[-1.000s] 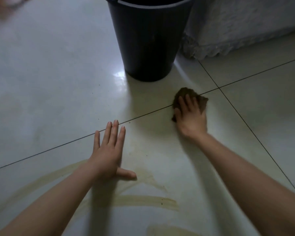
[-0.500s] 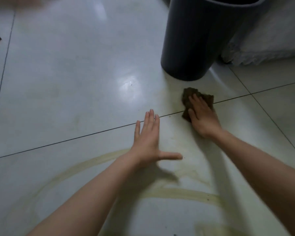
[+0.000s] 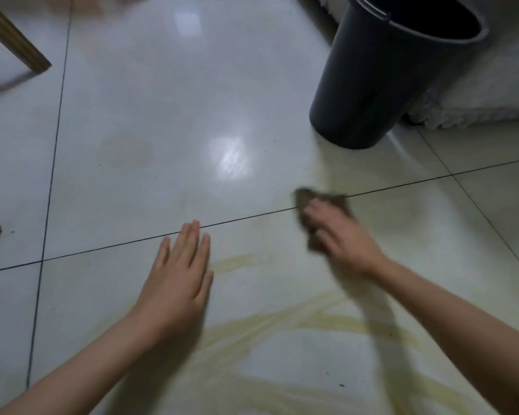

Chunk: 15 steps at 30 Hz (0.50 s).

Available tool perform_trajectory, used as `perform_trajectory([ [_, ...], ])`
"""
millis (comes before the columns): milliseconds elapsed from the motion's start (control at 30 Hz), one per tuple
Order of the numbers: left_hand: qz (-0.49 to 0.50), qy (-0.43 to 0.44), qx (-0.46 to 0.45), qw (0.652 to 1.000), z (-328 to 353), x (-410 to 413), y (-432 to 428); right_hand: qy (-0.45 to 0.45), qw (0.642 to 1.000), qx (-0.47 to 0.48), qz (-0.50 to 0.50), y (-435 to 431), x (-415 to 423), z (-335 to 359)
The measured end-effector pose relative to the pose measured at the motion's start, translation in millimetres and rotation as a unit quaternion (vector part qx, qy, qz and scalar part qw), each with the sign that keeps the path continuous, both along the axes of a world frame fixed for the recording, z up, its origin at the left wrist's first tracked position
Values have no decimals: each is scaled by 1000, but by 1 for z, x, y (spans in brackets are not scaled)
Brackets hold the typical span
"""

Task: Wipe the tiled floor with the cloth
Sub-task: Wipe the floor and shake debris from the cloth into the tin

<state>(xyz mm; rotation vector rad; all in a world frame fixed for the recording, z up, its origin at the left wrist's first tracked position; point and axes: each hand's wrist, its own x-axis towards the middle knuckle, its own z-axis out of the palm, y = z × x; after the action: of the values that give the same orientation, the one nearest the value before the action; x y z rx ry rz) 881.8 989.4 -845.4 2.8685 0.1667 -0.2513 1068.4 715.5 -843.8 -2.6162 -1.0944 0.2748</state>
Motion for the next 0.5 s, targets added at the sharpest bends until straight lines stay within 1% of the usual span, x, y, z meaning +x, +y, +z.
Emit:
perform_trajectory([
  [33, 24, 30, 15, 999, -1, -4, 3, -3, 994, -15, -105, -7, 16, 1],
  [67, 38, 54, 21, 998, -3, -6, 6, -3, 981, -32, -193, -7, 27, 3],
  [100, 41, 72, 21, 996, -4, -7, 8, 0, 967, -36, -251, 3, 30, 3],
  [133, 36, 86, 20, 995, -5, -8, 9, 2, 958, -29, -285, 18, 25, 3],
  [167, 31, 96, 16, 995, -5, -9, 9, 2, 954, -12, -298, 35, 13, 1],
  [200, 30, 103, 10, 994, -6, -8, 9, -3, 959, 9, -284, 51, -7, -2],
  [233, 28, 108, 5, 994, -6, -7, 9, -13, 970, 31, -241, 64, -32, -6],
  [300, 25, 112, 5, 993, -5, -7, 9, -15, 994, 50, -93, 79, -91, -9],
  [333, 25, 113, 6, 993, -5, -7, 9, -14, 999, 47, -1, 76, -112, -8],
  [367, 25, 117, 6, 993, -4, -7, 9, -9, 996, 37, 87, 70, -118, -5],
  [400, 24, 124, 4, 992, -3, -8, 9, -5, 988, 28, 152, 59, -110, -3],
  [433, 22, 132, 2, 991, -1, -8, 8, -1, 983, 18, 184, 47, -93, -1],
  [467, 21, 136, 3, 990, 0, -7, 9, 8, 984, 9, 176, 35, -72, 2],
  [500, 20, 141, 4, 990, 1, -7, 10, 17, 991, 2, 131, 22, -49, 3],
])
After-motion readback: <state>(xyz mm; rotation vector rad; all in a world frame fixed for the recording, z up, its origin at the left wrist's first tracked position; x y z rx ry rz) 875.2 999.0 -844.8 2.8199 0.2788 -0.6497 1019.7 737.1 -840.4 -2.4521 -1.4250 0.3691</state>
